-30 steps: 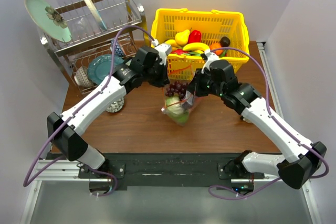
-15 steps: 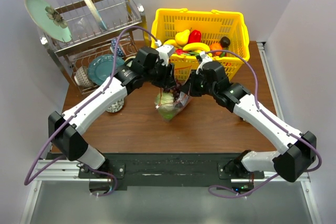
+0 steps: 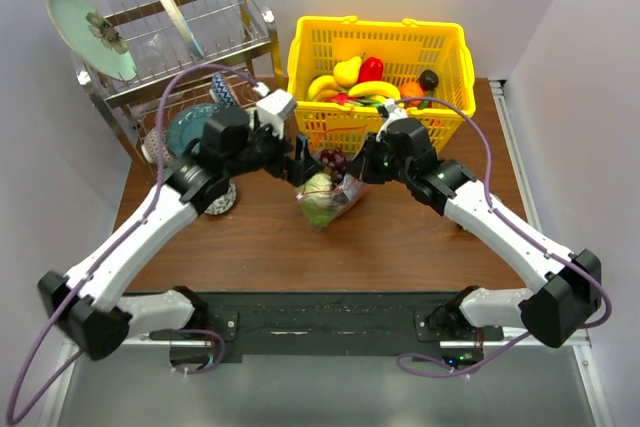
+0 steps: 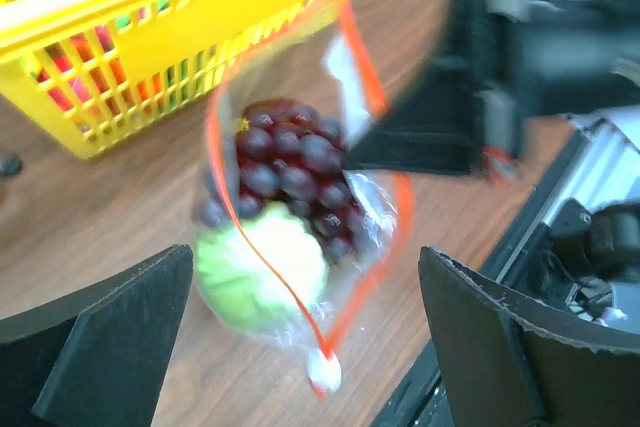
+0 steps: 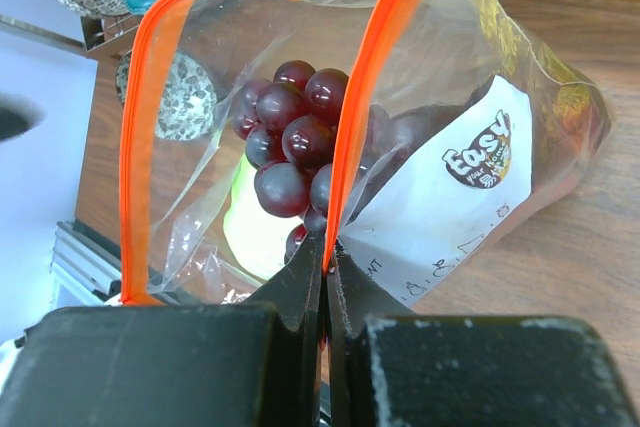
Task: Place the food in the zip-top bag and seal the zipper
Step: Adjust the zipper food storage bag at the center of the board, then zip the zipper food storage bag at the center of the board.
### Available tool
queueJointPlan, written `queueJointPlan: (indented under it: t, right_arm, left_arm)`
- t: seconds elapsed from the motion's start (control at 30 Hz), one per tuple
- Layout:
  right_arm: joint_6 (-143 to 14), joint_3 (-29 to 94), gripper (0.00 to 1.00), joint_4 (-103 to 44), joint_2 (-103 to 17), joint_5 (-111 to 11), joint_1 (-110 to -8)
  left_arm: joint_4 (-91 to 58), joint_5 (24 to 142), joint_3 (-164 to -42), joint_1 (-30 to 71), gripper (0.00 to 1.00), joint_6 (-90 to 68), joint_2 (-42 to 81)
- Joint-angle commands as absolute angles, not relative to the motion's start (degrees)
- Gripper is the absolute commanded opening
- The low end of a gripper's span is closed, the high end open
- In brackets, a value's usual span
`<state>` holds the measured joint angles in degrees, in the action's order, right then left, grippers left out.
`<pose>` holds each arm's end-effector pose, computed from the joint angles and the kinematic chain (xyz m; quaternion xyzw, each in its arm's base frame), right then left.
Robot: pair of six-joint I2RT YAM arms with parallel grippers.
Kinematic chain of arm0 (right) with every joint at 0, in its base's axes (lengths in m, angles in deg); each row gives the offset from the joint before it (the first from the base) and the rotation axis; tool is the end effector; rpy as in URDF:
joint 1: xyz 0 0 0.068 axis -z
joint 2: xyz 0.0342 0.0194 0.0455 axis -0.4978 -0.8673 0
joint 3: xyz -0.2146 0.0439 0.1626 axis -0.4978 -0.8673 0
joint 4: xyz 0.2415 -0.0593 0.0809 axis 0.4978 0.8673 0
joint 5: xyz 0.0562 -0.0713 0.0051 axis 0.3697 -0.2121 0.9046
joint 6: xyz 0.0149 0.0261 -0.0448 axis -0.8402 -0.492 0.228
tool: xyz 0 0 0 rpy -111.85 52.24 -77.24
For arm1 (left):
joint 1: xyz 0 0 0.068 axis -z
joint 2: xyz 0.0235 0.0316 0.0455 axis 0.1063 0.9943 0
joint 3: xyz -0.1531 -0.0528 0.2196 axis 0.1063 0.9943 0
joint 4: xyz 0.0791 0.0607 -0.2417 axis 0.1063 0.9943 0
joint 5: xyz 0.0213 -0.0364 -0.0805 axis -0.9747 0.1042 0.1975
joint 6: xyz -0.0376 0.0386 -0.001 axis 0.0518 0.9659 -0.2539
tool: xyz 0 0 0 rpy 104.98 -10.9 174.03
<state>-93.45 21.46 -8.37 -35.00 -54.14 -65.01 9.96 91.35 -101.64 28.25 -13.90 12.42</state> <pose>0.2347 0.1680 0.3332 -0.0087 0.8674 0.3108 0.3884 0.2147 -0.1588 0.3876 0.2204 0.7951 -0.3356 0.4546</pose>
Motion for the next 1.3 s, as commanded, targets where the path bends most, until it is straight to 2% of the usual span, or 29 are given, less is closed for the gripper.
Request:
queueJointPlan:
  t: [0.0,0.13,0.2,0.27,0.5,1.03,1.13,1.17,1.23,1.27]
  right_arm:
    - [-93.7,21.0,0.00,-9.9,-33.8,-54.9,-63.9]
    - [-93.5,21.1,0.00,-10.3,-33.9,-53.8,-62.6]
    - [-93.5,21.1,0.00,-10.5,-33.8,-52.9,-62.0]
    - [-93.5,20.9,0.00,-10.7,-33.9,-52.2,-61.6]
    - [-93.5,20.9,0.00,-11.2,-33.4,-50.5,-60.5]
    - [-93.8,20.2,0.00,-12.0,-32.4,-48.2,-58.8]
    - [-93.9,20.1,0.00,-12.2,-32.2,-47.7,-58.5]
    - [-94.1,20.1,0.00,-12.2,-32.2,-47.6,-58.6]
    - [-94.1,20.0,0.00,-12.4,-32.3,-47.2,-58.4]
    - [-94.2,20.0,0.00,-12.4,-32.2,-47.2,-58.3]
  left_arm:
    - [-2.4,97.3,-91.6,28.2,0.99,-8.6,1.3]
    - [-13.4,103.2,-79.5,28.5,0.97,-5.3,-7.1]
    - [-21.5,102.9,-72.6,28.6,0.95,-4.2,-11.2]
    - [-23.7,101.0,-68.8,28.6,0.93,-3.4,-12.8]
    - [-26.9,101.3,-65.6,29.1,0.79,4.6,-9.6]
    - [-33.0,99.7,-64.2,29.1,0.62,8.2,-2.8]
    - [-33.3,100.0,-64.3,29.1,0.50,8.5,-1.9]
    - [-33.2,100.0,-64.5,29.1,0.40,8.7,-1.3]
    - [-32.6,100.1,-65.0,29.1,0.28,9.1,-0.8]
    - [-32.2,100.0,-65.2,29.1,0.17,9.5,-0.5]
